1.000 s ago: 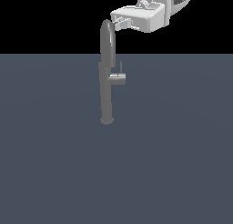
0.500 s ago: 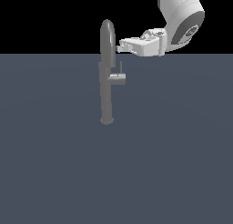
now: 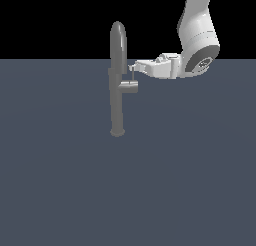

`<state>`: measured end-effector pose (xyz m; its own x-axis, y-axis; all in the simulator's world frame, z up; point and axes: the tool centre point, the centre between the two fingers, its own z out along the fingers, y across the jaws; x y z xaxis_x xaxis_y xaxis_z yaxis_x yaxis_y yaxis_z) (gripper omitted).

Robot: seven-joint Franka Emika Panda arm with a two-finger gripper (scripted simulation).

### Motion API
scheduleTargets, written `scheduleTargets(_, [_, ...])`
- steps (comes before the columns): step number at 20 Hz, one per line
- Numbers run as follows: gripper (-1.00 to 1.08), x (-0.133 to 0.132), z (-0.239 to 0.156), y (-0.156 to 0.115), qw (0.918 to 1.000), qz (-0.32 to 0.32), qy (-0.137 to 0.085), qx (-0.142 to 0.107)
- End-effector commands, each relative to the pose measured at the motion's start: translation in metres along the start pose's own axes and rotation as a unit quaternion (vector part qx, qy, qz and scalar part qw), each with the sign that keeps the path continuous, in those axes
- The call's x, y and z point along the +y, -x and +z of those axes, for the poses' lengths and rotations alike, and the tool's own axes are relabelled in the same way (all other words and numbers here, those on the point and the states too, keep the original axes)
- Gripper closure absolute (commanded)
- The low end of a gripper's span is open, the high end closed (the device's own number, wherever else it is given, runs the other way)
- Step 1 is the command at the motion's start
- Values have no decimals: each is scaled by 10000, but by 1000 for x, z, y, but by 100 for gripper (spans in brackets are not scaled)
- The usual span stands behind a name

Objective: Turn on the faucet by rotating a designated handle.

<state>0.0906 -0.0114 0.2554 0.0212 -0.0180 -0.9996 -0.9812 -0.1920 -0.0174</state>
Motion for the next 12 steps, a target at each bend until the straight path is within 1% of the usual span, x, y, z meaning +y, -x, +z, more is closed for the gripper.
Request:
scheduleTargets(1, [108, -2, 0, -5, 9999, 69, -77, -81])
scheduleTargets(8, [108, -3, 0, -8, 9998, 95, -102, -107])
scheduleTargets(12, [108, 5, 0, -4, 9998, 95, -102, -107])
